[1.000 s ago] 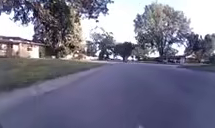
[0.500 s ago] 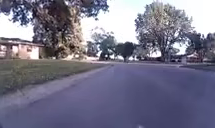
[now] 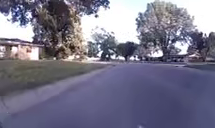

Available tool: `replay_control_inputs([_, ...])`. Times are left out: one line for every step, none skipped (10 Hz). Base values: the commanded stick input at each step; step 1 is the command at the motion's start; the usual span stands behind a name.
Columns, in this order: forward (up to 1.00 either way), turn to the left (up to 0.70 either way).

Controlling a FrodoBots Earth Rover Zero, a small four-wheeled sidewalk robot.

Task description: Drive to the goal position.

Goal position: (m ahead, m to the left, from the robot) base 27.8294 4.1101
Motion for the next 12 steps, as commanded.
replay_control_inputs([1.0, -0.4])
replay_control_inputs([1.0, -0.4])
replay_control_inputs([1.0, -0.4])
replay_control_inputs([1.0, -0.27])
replay_control_inputs([1.0, -0.06])
replay_control_inputs([1.0, 0.0])
replay_control_inputs([1.0, 0.0])
replay_control_inputs([1.0, 0.0])
replay_control_inputs([1.0, 0.0])
replay_control_inputs([1.0, 0.0])
replay_control_inputs([1.0, 0.0])
replay_control_inputs([1.0, 0.0])
